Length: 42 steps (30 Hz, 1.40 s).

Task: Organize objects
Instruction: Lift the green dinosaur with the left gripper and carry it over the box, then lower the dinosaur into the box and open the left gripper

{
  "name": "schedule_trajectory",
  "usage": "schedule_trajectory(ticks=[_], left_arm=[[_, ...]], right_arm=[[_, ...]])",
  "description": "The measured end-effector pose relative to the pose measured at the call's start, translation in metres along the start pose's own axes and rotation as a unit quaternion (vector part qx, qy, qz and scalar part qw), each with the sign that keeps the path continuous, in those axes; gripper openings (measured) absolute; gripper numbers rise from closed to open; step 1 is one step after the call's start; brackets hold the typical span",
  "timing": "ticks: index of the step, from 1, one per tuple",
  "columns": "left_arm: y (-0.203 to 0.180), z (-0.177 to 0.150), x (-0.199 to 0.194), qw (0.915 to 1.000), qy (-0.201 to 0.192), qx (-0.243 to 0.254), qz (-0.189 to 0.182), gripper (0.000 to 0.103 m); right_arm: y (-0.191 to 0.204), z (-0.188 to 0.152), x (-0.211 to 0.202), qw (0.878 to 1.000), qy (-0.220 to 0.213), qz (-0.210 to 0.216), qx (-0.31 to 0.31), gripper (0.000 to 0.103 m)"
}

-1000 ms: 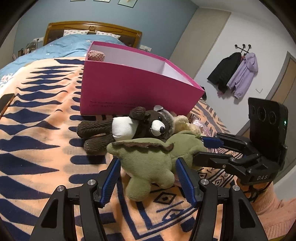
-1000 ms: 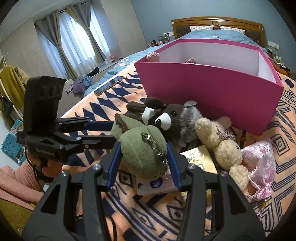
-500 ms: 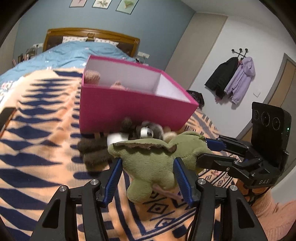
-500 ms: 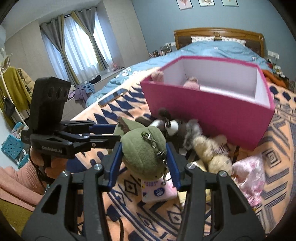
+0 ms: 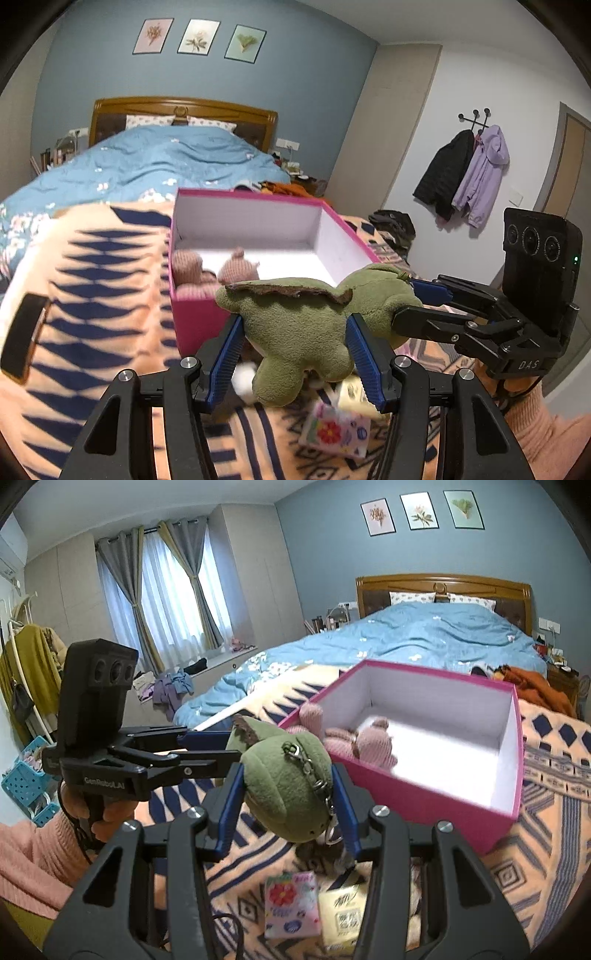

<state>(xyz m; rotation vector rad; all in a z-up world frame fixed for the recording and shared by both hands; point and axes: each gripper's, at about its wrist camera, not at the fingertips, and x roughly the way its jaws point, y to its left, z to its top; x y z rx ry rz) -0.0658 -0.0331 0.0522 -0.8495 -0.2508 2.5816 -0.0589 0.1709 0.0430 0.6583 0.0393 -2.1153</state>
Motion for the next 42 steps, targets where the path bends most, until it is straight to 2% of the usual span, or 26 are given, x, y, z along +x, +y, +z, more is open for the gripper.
schedule_trajectory(ticks=[13,27,34,38,41,42], left_arm=[[0.023,0.060,0.022,0.9994,-0.027,-0.007,0.021,0.058],[0.070,0.083,0.089,0.9978,0.021,-0.051,0.037,0.057],[0.081,0.082,0.120,0.9944,0.051,-0.055,0.075,0.057],[0.086,0.080,0.122,0.9931,0.043,-0.068,0.085,0.057],[0.081,0.082,0.113,0.9936,0.026,-0.060,0.092,0.057],[0.079,0.082,0.110,0.9940,0.021,-0.053,0.094,0.058]], right_arm=[[-0.033,0.057,0.025,1.000,-0.026,0.003,-0.004,0.049],[-0.086,0.085,0.091,0.999,0.026,0.000,0.039,0.049],[-0.106,0.098,0.125,0.997,0.050,-0.012,0.058,0.049],[-0.113,0.099,0.145,0.994,0.076,-0.043,0.068,0.046],[-0.120,0.098,0.154,0.989,0.093,-0.092,0.076,0.046],[-0.121,0.098,0.152,0.988,0.090,-0.099,0.078,0.050]])
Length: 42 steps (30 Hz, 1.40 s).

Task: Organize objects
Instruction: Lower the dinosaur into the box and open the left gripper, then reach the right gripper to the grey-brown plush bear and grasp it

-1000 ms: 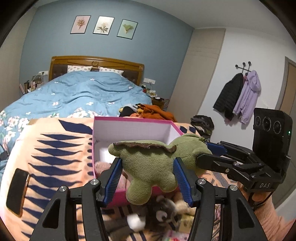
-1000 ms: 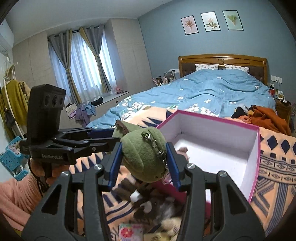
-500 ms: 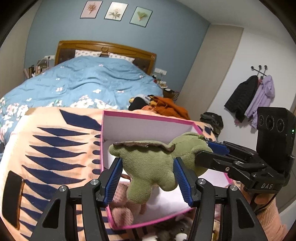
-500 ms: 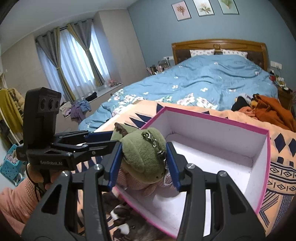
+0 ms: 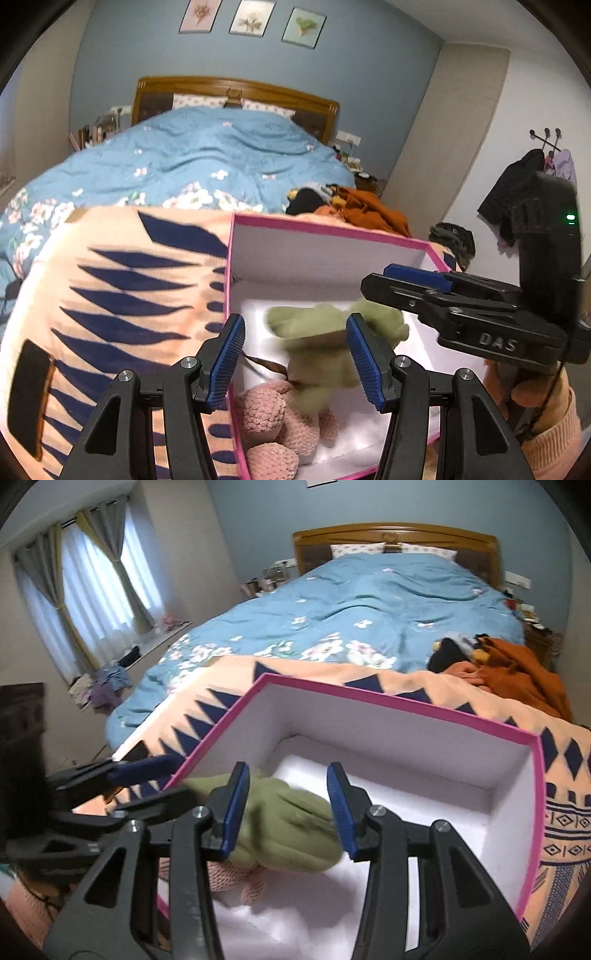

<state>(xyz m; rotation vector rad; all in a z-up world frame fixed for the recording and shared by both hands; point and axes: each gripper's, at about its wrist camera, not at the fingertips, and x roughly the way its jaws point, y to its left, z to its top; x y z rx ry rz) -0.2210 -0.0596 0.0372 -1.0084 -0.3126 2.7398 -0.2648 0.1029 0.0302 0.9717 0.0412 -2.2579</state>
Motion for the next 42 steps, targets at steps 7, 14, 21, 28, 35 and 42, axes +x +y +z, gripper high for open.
schedule_trajectory(ticks=[7,14,21,28,35,42], left_arm=[[-0.008,-0.006,-0.009,0.9998,-0.008,0.019,-0.003,0.060],[-0.023,-0.022,-0.025,0.9988,-0.016,0.041,-0.019,0.061],[-0.045,-0.044,-0.064,0.9947,-0.054,0.081,-0.032,0.076],[-0.049,-0.071,-0.095,0.9923,-0.083,0.079,-0.046,0.084],[-0.042,-0.113,-0.092,0.9954,-0.052,0.065,-0.047,0.085],[-0.033,-0.145,-0.065,0.9980,-0.001,0.042,-0.046,0.085]], right_arm=[[-0.014,-0.013,-0.019,1.000,-0.004,-0.016,0.009,0.053],[-0.013,-0.033,-0.039,1.000,-0.008,-0.006,0.002,0.054],[0.001,-0.060,-0.078,0.999,-0.036,0.028,-0.006,0.054],[0.023,-0.099,-0.116,0.996,-0.051,0.064,-0.022,0.054],[0.032,-0.140,-0.122,0.997,-0.030,0.069,-0.027,0.054],[0.022,-0.169,-0.083,0.998,0.024,0.060,-0.001,0.054]])
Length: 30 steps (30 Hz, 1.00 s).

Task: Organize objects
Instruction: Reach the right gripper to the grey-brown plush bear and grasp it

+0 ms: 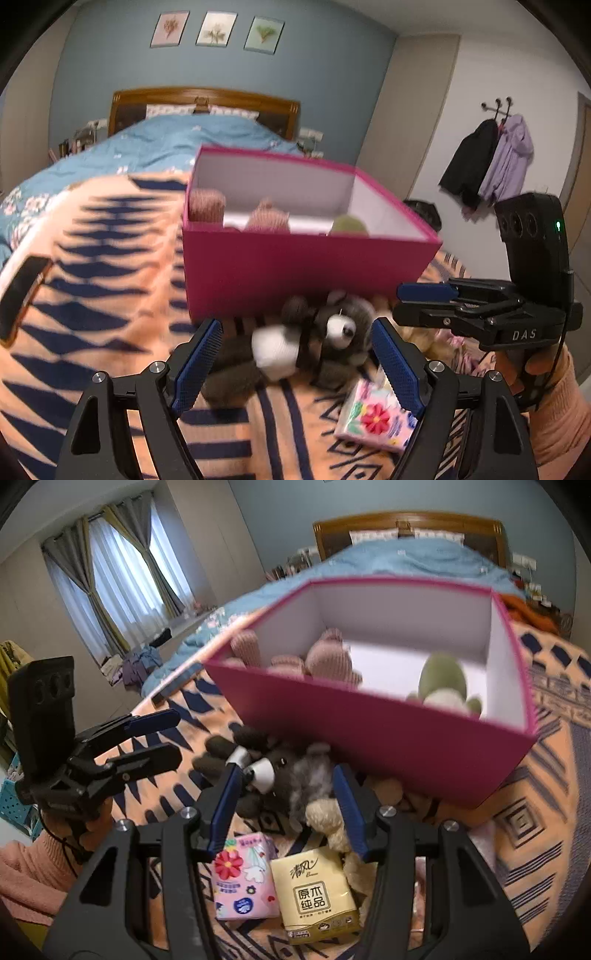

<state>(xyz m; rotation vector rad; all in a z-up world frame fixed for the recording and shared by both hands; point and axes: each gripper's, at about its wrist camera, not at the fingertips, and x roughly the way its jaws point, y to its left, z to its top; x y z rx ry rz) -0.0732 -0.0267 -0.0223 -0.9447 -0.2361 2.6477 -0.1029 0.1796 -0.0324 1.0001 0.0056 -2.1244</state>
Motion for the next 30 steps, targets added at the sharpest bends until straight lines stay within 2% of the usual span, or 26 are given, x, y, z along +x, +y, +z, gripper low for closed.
schedule_trajectory(ticks=[5,9,12,17,20,23,30], left_arm=[[0.005,-0.010,0.015,0.9996,0.027,-0.003,0.012,0.085],[0.007,-0.013,0.023,0.9988,0.045,0.000,0.017,0.085],[0.007,-0.015,0.027,0.9983,0.054,0.002,0.020,0.085],[0.005,-0.017,0.029,0.9977,0.064,0.005,0.020,0.085],[0.004,-0.018,0.031,0.9972,0.070,0.010,0.025,0.085],[0.003,-0.020,0.033,0.9967,0.076,0.012,0.027,0.085],[0.005,-0.021,0.039,0.9961,0.083,0.012,0.027,0.085]], right_arm=[[-0.005,-0.011,0.021,0.999,0.041,-0.010,-0.004,0.054],[0.000,-0.021,0.026,0.996,0.081,-0.012,-0.031,0.054],[0.003,-0.019,0.020,0.996,0.082,-0.018,-0.041,0.054],[-0.004,-0.009,0.017,0.998,0.052,-0.013,-0.021,0.055],[-0.005,-0.006,0.028,0.998,0.055,-0.015,-0.012,0.055],[-0.002,-0.004,0.039,0.998,0.059,-0.018,-0.013,0.063],[0.006,-0.004,0.049,0.997,0.061,-0.025,-0.036,0.064]])
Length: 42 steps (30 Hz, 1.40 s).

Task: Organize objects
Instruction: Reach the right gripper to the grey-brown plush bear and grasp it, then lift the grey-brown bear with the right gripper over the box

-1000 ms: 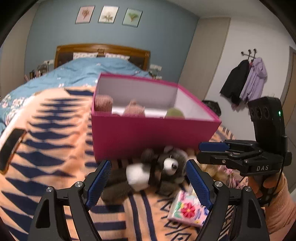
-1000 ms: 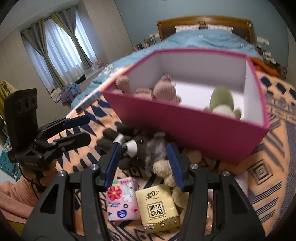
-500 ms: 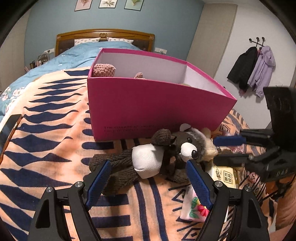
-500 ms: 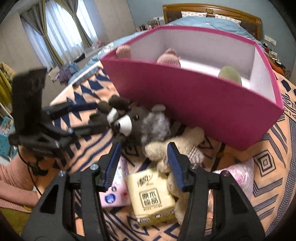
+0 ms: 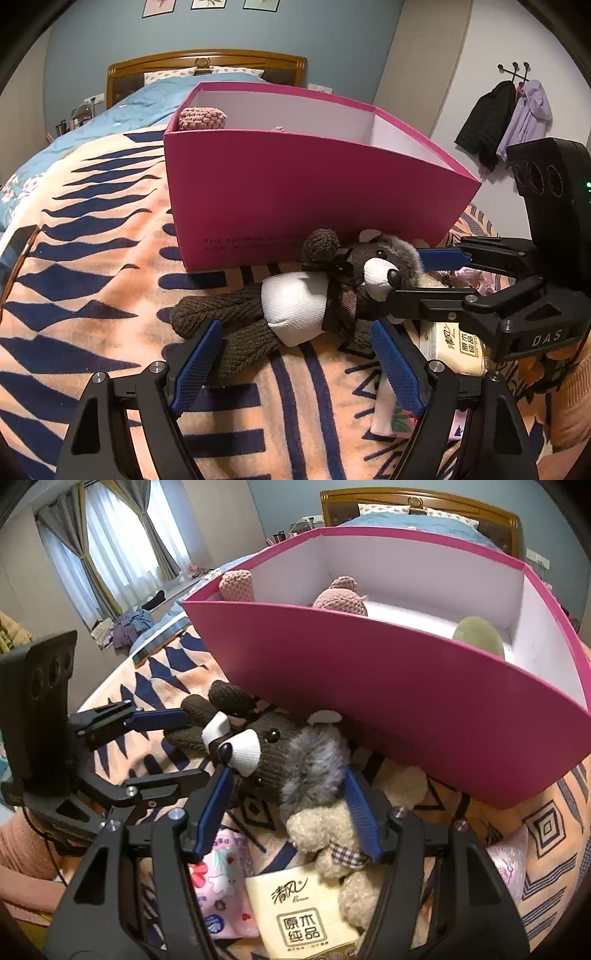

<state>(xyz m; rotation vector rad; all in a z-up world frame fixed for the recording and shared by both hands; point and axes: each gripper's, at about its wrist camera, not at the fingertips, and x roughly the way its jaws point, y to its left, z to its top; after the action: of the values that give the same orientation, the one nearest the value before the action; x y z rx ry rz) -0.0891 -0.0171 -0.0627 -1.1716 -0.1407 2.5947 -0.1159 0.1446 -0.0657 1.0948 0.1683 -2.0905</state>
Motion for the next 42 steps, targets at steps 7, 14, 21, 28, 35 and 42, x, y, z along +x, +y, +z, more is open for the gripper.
schedule_trajectory(ticks=[7,14,21,28,35,42], left_arm=[[0.001,0.001,0.005,1.0000,0.008,0.001,-0.002,0.083],[0.003,-0.001,0.005,0.9997,0.016,0.000,-0.017,0.073],[-0.001,-0.003,-0.006,0.9984,0.015,0.001,-0.055,0.057],[-0.003,-0.001,-0.031,0.9961,-0.006,-0.008,-0.088,0.049],[-0.017,0.012,-0.060,0.9950,-0.040,0.013,-0.090,0.049],[-0.028,0.036,-0.075,0.9941,-0.063,0.033,-0.082,0.049]], right_arm=[[0.002,0.007,0.014,1.000,-0.010,-0.004,0.001,0.063],[0.001,0.006,0.012,1.000,-0.023,-0.003,0.009,0.057],[0.001,0.004,-0.001,0.999,-0.042,0.011,0.030,0.055],[0.007,0.001,-0.033,0.997,-0.072,0.013,0.034,0.055],[0.014,0.005,-0.066,0.994,-0.104,0.009,0.026,0.055],[0.018,0.020,-0.089,0.991,-0.132,0.003,0.016,0.055]])
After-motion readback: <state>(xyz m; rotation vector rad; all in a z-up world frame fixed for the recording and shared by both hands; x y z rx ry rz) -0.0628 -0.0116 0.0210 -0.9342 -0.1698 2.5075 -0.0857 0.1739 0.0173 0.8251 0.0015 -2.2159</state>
